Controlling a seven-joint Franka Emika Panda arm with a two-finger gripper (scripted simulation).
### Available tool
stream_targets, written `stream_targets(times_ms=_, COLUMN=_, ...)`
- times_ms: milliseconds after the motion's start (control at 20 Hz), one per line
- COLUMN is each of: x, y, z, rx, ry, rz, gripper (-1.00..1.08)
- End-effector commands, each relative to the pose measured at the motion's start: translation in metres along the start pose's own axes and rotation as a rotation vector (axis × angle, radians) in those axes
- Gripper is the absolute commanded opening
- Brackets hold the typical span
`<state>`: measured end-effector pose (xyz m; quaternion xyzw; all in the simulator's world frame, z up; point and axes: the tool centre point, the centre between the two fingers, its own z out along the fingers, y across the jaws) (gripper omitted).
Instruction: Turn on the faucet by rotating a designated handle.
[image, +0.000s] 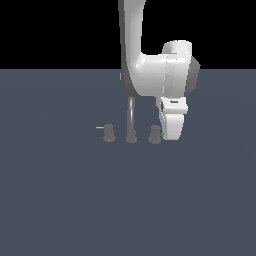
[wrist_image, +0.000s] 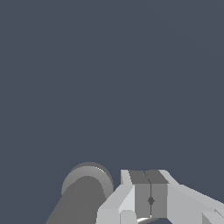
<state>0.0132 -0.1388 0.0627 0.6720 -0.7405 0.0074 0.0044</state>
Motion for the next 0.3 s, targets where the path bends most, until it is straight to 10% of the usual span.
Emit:
stream_targets(times_ms=0, x=-0.032, y=-0.003, z=-0.001, rx=-0.001, ry=-0.01, rz=-0.028, gripper=-1.0)
stream_targets(times_ms=250, x=-0.062, y=-0.006, z=-0.001, rx=-0.005, ry=-0.017, rz=-0.042, gripper=-1.0)
